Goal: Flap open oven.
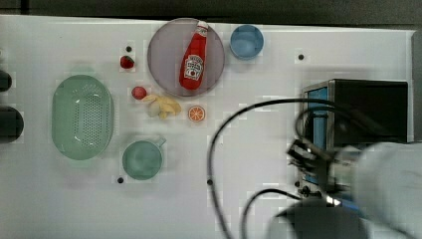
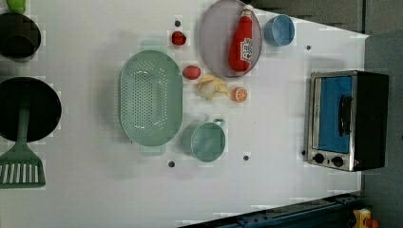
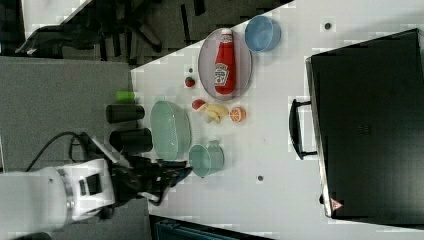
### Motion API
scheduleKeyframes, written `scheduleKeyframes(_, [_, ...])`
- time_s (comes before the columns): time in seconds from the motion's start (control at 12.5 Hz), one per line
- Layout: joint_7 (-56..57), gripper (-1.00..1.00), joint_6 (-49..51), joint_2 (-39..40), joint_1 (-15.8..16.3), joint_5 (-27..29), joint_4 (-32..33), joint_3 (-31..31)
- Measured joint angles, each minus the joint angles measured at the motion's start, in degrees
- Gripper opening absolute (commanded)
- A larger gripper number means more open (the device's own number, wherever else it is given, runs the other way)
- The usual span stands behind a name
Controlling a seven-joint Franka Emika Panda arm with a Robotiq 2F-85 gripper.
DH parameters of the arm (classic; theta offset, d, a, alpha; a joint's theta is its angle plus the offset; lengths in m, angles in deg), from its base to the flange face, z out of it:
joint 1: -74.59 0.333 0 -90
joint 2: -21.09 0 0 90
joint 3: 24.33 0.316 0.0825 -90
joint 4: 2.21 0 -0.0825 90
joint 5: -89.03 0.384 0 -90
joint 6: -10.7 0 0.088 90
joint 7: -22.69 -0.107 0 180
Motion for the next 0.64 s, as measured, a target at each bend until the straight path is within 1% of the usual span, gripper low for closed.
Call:
scheduleKeyframes(0.16, [10.0, -0.65, -5.3, 2.1, -1.1, -0.5, 0.4, -3.2])
scheduleKeyframes(0.24, [14.7, -0.65, -8.4, 3.6, -1.9, -1.5, 0.8, -4.3])
scheduleKeyframes(0.32, [19.1, -0.65, -11.5, 5.1, -1.9, -2.7, 1.7, -5.6])
scheduleKeyframes(0.4, [22.9, -0.65, -14.2, 6.4, -1.9, -3.5, 3.2, -6.7])
scheduleKeyframes(0.64, [30.7, -0.65, -24.7, 10.9, -2.2, -3.5, 7.8, -8.4])
